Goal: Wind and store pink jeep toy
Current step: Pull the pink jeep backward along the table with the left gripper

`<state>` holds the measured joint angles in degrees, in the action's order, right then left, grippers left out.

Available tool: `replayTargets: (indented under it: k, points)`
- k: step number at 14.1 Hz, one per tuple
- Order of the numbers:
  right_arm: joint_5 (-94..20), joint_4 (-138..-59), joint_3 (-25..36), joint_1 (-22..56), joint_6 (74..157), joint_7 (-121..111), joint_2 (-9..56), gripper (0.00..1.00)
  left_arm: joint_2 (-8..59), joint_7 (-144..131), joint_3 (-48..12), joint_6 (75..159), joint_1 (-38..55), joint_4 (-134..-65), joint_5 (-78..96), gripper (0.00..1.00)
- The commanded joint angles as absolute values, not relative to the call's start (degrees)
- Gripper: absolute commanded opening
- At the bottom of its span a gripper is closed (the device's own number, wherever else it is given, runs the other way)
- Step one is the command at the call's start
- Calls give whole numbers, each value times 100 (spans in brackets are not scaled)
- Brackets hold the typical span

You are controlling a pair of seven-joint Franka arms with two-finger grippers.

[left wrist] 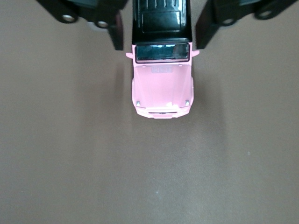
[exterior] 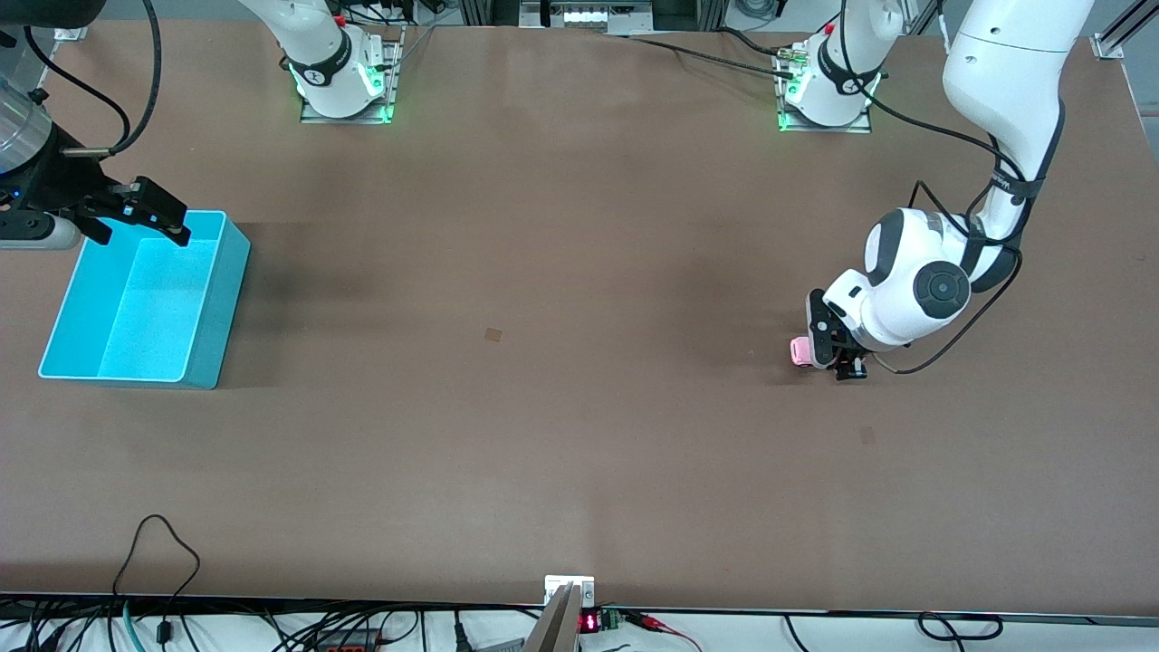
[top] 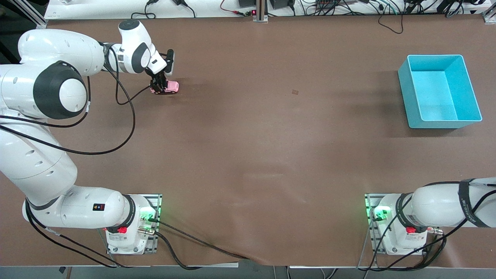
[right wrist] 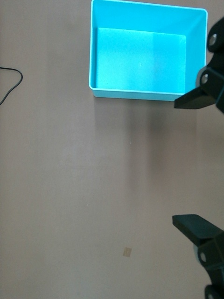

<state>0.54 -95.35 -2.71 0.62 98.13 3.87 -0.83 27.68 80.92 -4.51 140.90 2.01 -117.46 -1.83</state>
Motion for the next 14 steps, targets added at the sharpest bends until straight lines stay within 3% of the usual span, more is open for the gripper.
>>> replayTargets:
  k: [1, 8, 14]
  points:
    - [35, -9466, -281, 18, 9773, 272, -79, 100, 2751, 8629, -466, 14106, 141, -11760, -167, 19]
    - [26, -9466, -281, 18, 9773, 272, -79, 100, 2795, 8842, -457, 14089, 106, -11742, -167, 18]
    - [26, -9466, -281, 18, 9773, 272, -79, 100, 3154, 9772, -448, 14089, -965, -11471, -167, 18]
